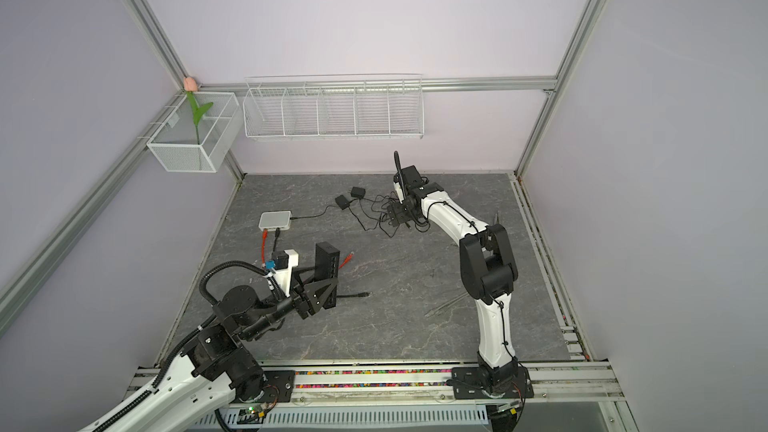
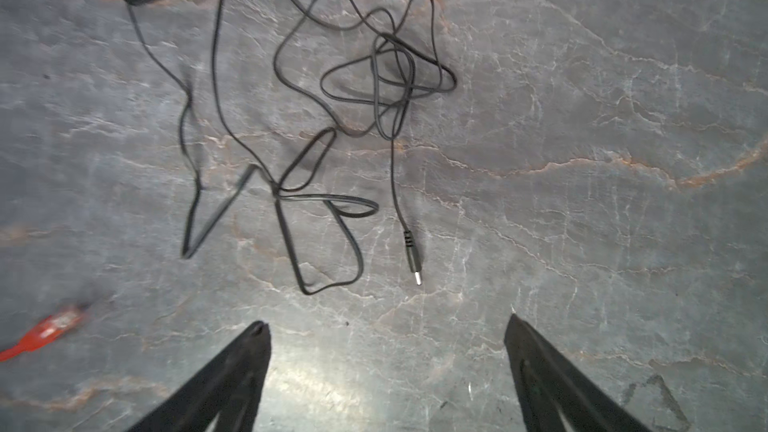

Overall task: Insert the plug into the switch port
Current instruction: 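Lower the right gripper onto the black power cord and grasp it near its plug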

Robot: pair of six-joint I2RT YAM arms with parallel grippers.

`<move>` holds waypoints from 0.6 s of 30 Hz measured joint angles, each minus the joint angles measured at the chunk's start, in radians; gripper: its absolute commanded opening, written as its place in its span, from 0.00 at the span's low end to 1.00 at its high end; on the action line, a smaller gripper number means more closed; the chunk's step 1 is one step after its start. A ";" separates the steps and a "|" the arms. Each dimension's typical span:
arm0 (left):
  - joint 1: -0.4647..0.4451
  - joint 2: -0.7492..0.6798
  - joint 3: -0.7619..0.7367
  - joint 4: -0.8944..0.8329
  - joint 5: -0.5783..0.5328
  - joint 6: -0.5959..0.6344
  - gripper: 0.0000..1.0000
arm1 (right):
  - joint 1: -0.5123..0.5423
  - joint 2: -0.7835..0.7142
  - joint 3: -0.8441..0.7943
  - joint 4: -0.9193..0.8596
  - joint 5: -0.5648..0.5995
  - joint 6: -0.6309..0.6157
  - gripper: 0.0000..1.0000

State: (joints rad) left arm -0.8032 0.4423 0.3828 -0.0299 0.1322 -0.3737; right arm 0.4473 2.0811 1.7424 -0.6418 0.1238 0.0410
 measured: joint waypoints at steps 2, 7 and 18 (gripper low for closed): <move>0.000 -0.023 -0.006 -0.012 0.000 -0.004 0.00 | -0.017 0.020 0.005 -0.017 0.026 0.004 0.89; 0.000 -0.045 -0.018 -0.022 0.001 -0.018 0.00 | -0.050 0.035 0.006 -0.032 0.053 0.007 0.88; 0.000 -0.037 -0.027 -0.024 0.022 -0.037 0.00 | -0.050 0.257 0.262 -0.139 0.008 -0.076 0.69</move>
State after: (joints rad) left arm -0.8032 0.4057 0.3561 -0.0540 0.1543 -0.4107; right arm 0.3973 2.3386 2.0045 -0.7807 0.1318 -0.0349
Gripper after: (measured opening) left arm 0.658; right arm 0.725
